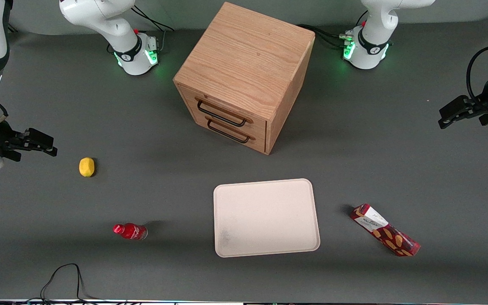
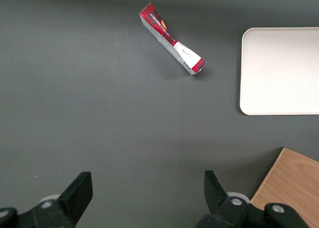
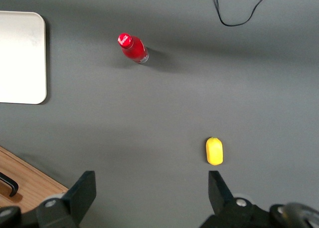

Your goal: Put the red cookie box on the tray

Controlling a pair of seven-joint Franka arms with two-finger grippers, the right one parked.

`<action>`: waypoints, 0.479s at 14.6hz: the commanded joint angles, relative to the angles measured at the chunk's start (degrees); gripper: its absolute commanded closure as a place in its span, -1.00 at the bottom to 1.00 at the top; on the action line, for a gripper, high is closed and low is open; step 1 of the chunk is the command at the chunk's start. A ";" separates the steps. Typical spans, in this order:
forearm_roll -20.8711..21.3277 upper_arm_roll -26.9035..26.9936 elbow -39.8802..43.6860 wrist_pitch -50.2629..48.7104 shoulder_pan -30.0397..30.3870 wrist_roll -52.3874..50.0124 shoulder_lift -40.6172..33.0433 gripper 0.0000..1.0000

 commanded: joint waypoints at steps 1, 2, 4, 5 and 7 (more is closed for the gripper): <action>0.85 0.03 0.49 -1.03 -0.20 -0.59 -0.07 -1.00; 0.85 0.03 0.57 -1.03 -0.20 -0.50 -0.07 -1.00; 0.85 0.03 0.57 -0.94 -0.20 -0.67 -0.07 -1.00; 0.77 0.12 0.57 -0.94 -0.20 -0.67 0.02 -1.00; 0.68 0.12 0.57 -0.94 -0.20 -0.67 0.10 -1.00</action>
